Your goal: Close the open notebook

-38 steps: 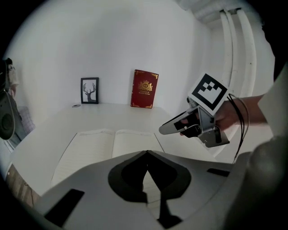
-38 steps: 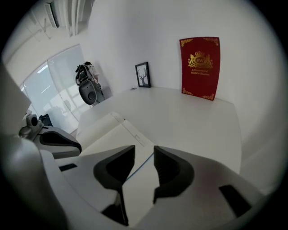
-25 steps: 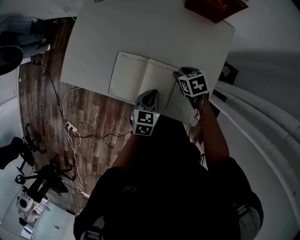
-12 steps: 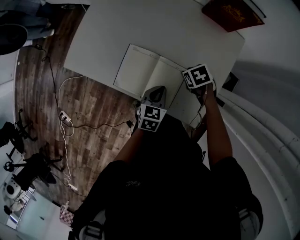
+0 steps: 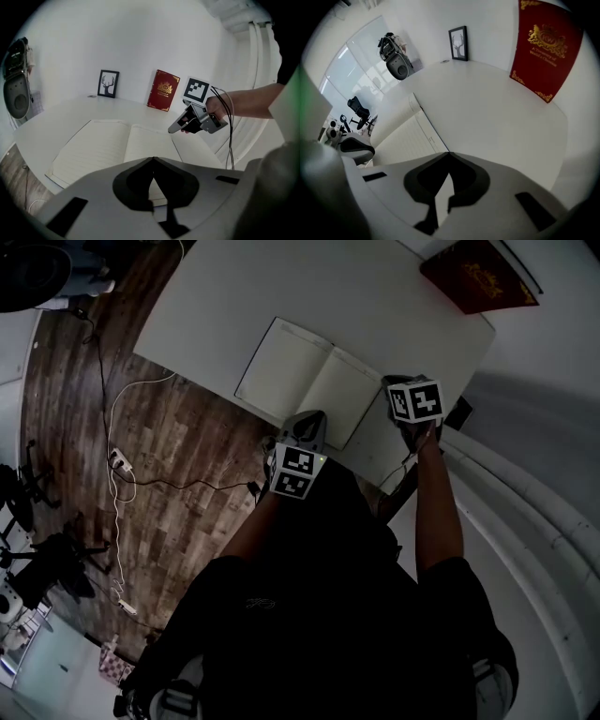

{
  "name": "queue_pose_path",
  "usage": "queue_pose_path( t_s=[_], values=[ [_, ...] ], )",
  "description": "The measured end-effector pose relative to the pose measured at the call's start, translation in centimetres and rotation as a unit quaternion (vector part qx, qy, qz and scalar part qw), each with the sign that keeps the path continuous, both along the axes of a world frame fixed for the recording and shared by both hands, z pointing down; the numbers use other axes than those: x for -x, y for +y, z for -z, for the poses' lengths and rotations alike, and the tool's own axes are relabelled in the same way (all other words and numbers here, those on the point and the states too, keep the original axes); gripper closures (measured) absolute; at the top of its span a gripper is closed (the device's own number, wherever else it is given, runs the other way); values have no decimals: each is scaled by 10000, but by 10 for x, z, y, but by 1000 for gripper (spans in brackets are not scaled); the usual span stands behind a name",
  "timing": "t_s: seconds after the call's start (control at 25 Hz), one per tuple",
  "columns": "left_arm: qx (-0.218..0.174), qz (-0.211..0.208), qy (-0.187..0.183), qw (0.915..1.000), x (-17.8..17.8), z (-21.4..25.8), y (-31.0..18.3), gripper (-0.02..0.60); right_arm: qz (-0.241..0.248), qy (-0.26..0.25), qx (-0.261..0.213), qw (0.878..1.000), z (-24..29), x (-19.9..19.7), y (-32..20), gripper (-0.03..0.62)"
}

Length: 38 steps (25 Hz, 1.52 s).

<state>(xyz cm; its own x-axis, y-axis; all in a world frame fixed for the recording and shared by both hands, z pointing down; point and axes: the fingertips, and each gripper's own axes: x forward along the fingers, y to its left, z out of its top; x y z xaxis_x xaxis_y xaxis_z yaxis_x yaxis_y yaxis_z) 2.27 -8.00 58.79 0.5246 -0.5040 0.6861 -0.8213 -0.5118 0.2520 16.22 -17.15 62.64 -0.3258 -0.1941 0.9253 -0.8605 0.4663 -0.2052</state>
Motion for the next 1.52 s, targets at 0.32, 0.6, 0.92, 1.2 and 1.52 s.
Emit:
queue_pose_path(
  t_s=[0.32, 0.6, 0.92, 1.2, 1.52],
  values=[
    [-24, 113, 40, 9999, 13, 3, 3, 578, -370, -769, -295, 9959, 35, 10, 5, 572],
    [-49, 219, 57, 9997, 24, 2, 7, 578, -339, -1538, -575, 9858, 77, 39, 4, 572],
    [-129, 498, 45, 9987, 54, 9, 14, 578, -144, -2225, -807, 9715, 115, 90, -7, 574],
    [-107, 931, -16, 9956, 96, 10, 19, 578, 132, -2047, -788, 9756, 107, 120, -13, 574],
    [-148, 992, -131, 9949, 113, 12, 6, 578, -9, -1982, -777, 9771, 98, 115, -11, 573]
  ],
)
